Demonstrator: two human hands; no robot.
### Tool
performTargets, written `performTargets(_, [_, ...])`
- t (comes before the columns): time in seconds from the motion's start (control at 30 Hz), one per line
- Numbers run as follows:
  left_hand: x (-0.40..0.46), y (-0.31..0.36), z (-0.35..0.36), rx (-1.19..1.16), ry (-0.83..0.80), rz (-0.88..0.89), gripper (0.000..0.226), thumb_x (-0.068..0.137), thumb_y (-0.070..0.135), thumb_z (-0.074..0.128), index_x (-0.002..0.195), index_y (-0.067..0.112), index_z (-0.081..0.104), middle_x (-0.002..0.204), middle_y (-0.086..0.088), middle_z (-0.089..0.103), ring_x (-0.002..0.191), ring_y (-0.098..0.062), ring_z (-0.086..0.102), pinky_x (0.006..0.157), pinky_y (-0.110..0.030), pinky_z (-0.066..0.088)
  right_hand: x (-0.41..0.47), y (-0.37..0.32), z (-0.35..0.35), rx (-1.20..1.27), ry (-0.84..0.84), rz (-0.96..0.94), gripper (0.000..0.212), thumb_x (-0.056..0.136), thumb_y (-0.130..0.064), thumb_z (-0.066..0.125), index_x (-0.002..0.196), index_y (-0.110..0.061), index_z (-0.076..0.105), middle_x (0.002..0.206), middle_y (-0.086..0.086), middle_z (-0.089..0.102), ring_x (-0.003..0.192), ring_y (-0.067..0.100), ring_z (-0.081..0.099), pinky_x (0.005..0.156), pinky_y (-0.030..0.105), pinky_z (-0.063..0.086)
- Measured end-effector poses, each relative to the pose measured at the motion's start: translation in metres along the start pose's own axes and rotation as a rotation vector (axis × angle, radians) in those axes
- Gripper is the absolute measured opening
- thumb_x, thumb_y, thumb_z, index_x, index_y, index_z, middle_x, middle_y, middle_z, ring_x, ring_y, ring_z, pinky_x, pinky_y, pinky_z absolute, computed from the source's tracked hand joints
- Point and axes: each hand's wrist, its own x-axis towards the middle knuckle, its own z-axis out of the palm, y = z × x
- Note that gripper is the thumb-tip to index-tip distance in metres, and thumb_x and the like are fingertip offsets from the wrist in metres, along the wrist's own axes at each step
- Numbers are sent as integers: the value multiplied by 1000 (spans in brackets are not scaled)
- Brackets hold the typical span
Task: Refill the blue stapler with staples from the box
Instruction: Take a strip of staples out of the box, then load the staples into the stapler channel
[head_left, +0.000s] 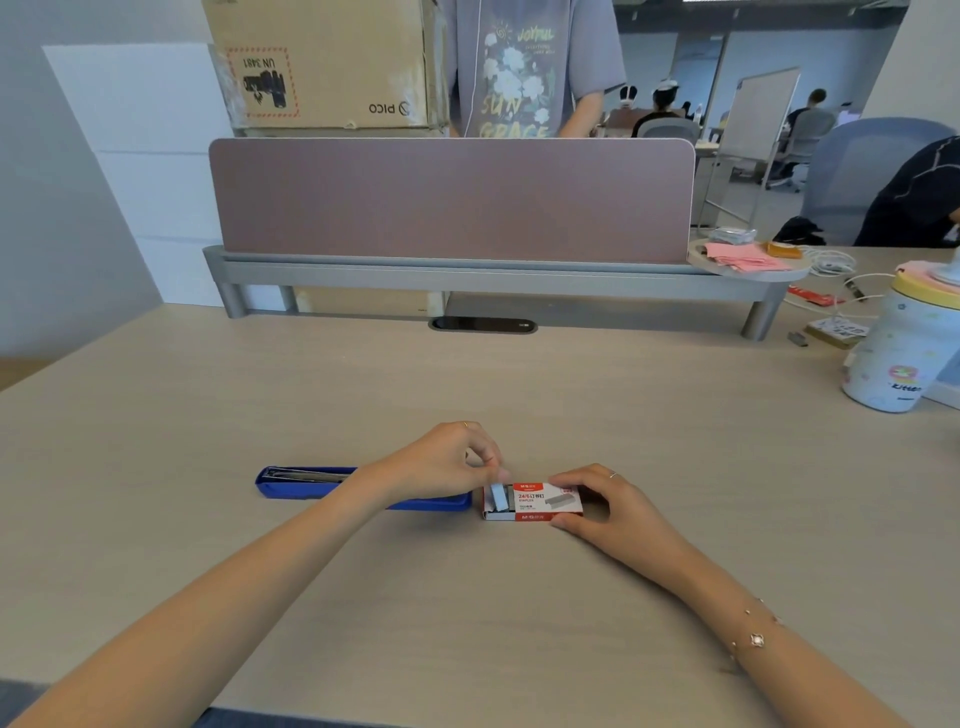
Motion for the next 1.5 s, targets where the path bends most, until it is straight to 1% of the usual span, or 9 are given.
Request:
performTargets(0.17, [-4, -1, 0, -45, 99, -16, 14, 83, 30, 69, 78, 17, 74, 99, 14, 64, 97, 1, 56, 88, -23, 45, 0, -5, -2, -9, -10, 25, 41, 71, -26, 77, 107, -33, 60, 110, -11, 60, 106, 3, 54, 92, 13, 42])
performTargets(0.3, [-7, 1, 1, -80, 215, -40, 12, 82, 22, 69, 76, 13, 74, 96, 8, 66, 93, -3, 56, 81, -21, 39, 0, -16, -2, 44, 31, 80, 54, 64, -37, 81, 112, -36, 58, 124, -15, 50, 119, 1, 44, 101, 19, 36])
performTargets(0.43, [-9, 7, 3, -171, 307, -106, 14, 81, 28, 70, 71, 19, 72, 100, 2, 66, 97, -10, 57, 82, -25, 41, 8, -41, 10, -25, 153, 12, 38, 67, -34, 79, 102, -26, 65, 111, -11, 60, 119, 1, 34, 93, 10, 30])
performTargets(0.63, [-16, 15, -2, -290, 387, -140, 14, 82, 29, 69, 69, 24, 71, 100, 5, 65, 99, -9, 55, 74, -19, 38, 24, -68, 33, -101, 260, -28, 24, 72, -31, 75, 92, -20, 67, 97, -8, 64, 109, 6, 38, 91, 23, 31])
performTargets(0.9, [-37, 8, -10, -133, 463, -61, 16, 83, 30, 67, 69, 20, 67, 92, 4, 68, 94, -6, 57, 79, -19, 37, 33, -76, 35, -118, 284, -111, 14, 79, -27, 70, 92, -21, 69, 93, -10, 65, 100, -4, 34, 92, 22, 24])
performTargets(1.03, [-43, -2, -23, 11, 441, 29, 10, 82, 28, 69, 77, 21, 64, 85, 7, 67, 87, -7, 60, 79, -25, 49, 40, -84, 36, -177, 167, -165, 18, 81, -28, 67, 97, -20, 68, 102, -4, 66, 105, 5, 38, 91, 20, 22])
performTargets(1.2, [-52, -12, -43, 262, 221, 35, 10, 85, 32, 63, 84, 27, 72, 85, 11, 73, 83, -4, 64, 80, -37, 54, 51, -92, 37, -331, 37, -207, 20, 82, -31, 64, 100, -21, 68, 107, 0, 64, 116, 16, 42, 95, 27, 29])
performTargets(1.33, [-53, -17, -40, 446, 182, 15, 27, 81, 52, 62, 100, 33, 67, 102, 13, 67, 96, -6, 58, 79, -32, 51, 60, -93, 42, -387, -10, -183, 19, 82, -31, 63, 98, -22, 67, 107, -2, 65, 117, 16, 42, 96, 29, 28])
performTargets(1.5, [-47, -26, -40, 457, 159, 28, 22, 83, 47, 64, 97, 30, 68, 100, 9, 68, 93, -7, 58, 73, -28, 48, 66, -92, 46, -381, -58, -174, 19, 83, -31, 62, 100, -22, 66, 107, -4, 65, 117, 14, 40, 95, 26, 25])
